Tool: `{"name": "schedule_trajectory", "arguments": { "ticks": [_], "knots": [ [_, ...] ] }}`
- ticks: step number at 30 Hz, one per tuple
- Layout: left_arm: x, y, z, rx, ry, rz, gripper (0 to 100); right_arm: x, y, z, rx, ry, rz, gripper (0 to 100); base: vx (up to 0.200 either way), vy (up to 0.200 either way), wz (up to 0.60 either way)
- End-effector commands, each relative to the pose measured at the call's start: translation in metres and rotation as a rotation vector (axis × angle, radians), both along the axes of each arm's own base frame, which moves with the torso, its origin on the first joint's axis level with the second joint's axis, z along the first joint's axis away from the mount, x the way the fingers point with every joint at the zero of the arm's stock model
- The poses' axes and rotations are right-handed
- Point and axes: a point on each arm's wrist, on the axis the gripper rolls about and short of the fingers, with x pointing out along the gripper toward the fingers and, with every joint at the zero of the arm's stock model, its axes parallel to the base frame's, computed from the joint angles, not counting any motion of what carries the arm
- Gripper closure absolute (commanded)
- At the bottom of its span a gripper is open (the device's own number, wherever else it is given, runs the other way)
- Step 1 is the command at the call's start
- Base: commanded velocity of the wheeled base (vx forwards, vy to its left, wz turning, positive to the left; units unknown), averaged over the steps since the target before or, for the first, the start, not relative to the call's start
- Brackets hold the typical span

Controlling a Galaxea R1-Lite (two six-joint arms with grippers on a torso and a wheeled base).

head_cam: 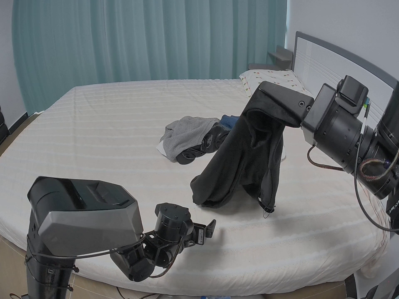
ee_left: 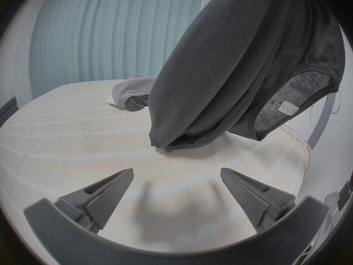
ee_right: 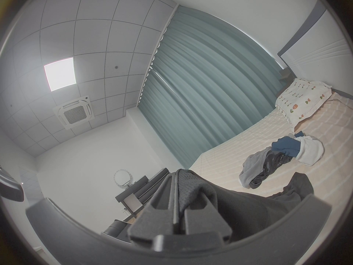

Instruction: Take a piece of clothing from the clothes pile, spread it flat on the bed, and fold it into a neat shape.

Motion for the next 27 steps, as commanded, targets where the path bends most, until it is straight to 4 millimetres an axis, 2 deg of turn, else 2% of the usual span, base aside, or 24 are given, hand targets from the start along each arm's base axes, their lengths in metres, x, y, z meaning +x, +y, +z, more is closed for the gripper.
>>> {"name": "schedule_trajectory", "arguments": {
  "ticks": [1, 15, 16, 24, 27],
  "knots": [
    [0.012, -0.01, -0.01, -0.004, -0.012, -0.001, 0, 0.0, 0.001, 0.004, 0.009, -0.011, 0.004, 100, 0.0, 0.0, 0.0],
    [0.057, -0.025, -0.025, 0.009, -0.107, 0.013, 0, -0.002, -0.002, 0.009, 0.028, -0.025, -0.006, 100, 0.0, 0.0, 0.0],
    [0.058, -0.025, -0.025, 0.012, -0.108, 0.012, 100, -0.002, -0.002, 0.009, 0.028, -0.025, -0.006, 100, 0.0, 0.0, 0.0],
    [0.056, -0.024, -0.027, -0.001, -0.11, 0.018, 100, 0.004, -0.006, 0.005, 0.018, -0.015, -0.032, 100, 0.0, 0.0, 0.0],
    [0.054, -0.02, -0.024, -0.042, -0.088, 0.043, 100, 0.012, -0.011, -0.002, -0.001, 0.005, -0.067, 100, 0.0, 0.0, 0.0]
  ]
}}
